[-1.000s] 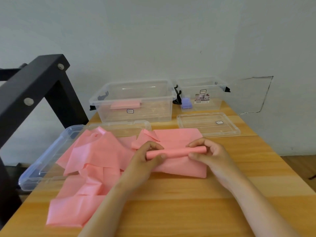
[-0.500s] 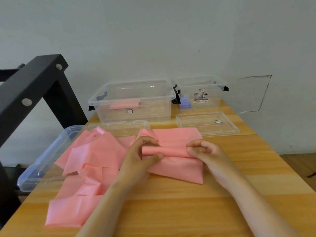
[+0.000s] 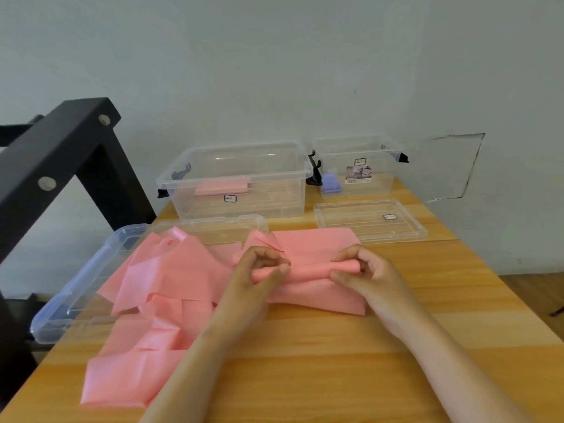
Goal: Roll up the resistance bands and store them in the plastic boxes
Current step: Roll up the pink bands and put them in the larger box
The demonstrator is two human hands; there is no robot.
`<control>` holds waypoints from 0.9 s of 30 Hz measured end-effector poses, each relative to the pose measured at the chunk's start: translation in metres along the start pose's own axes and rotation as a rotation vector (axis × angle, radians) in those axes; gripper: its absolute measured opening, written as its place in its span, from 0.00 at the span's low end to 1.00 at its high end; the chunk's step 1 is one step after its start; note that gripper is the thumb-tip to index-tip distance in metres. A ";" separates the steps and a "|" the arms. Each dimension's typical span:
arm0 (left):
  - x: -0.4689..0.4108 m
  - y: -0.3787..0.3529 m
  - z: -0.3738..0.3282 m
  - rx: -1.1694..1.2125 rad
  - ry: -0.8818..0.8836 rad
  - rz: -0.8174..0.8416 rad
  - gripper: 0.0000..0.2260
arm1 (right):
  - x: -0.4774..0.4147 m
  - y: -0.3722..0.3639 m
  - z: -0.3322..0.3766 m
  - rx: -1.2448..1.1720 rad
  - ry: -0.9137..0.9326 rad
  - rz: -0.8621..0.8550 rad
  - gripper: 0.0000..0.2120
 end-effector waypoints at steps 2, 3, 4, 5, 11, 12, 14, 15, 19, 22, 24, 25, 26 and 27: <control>-0.001 -0.002 0.004 -0.031 0.021 0.032 0.06 | 0.001 0.001 0.002 -0.022 0.014 0.014 0.10; -0.001 -0.001 0.002 -0.033 0.007 0.034 0.07 | 0.001 0.000 0.001 -0.040 0.002 0.027 0.10; 0.000 -0.002 -0.002 -0.027 -0.022 0.035 0.08 | 0.001 -0.001 -0.001 -0.059 -0.019 0.041 0.09; 0.001 -0.002 -0.007 -0.004 -0.051 0.034 0.09 | 0.002 -0.003 -0.002 -0.066 -0.040 0.055 0.08; 0.002 -0.002 -0.003 0.026 0.021 -0.008 0.05 | 0.003 0.003 0.008 -0.042 0.044 0.004 0.09; 0.002 -0.002 0.001 0.003 0.048 0.016 0.04 | 0.003 0.004 0.010 -0.031 0.060 0.006 0.10; 0.001 -0.002 0.000 -0.022 0.032 0.032 0.05 | 0.003 0.002 0.010 -0.024 0.059 0.031 0.10; 0.001 0.000 -0.004 -0.031 -0.007 0.026 0.06 | 0.003 0.001 0.008 -0.033 0.039 0.049 0.09; 0.003 0.000 -0.015 0.099 -0.053 0.005 0.10 | 0.001 -0.001 0.004 -0.011 0.011 0.051 0.05; 0.007 -0.008 -0.003 0.082 0.079 0.073 0.06 | 0.001 0.002 0.008 -0.058 0.060 0.024 0.09; 0.007 -0.012 0.000 -0.028 0.088 0.114 0.04 | 0.000 0.005 0.010 -0.085 0.078 0.014 0.13; 0.005 -0.011 -0.001 -0.063 0.066 0.116 0.03 | 0.000 0.006 0.010 -0.084 0.084 0.014 0.14; 0.005 -0.011 -0.005 -0.081 0.035 0.110 0.02 | 0.000 0.006 0.010 -0.080 0.084 0.019 0.14; 0.003 -0.009 -0.007 -0.094 0.004 0.094 0.02 | 0.000 0.005 0.009 -0.082 0.073 0.027 0.13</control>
Point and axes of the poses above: each hand's wrist, its own x-axis away from the middle knuckle, its own y-axis out of the back of the hand, z = x × y, the point moved 9 cm from there along -x, towards the middle knuckle, and after that the axes turned 12 degrees about x, right-handed, at the moved point
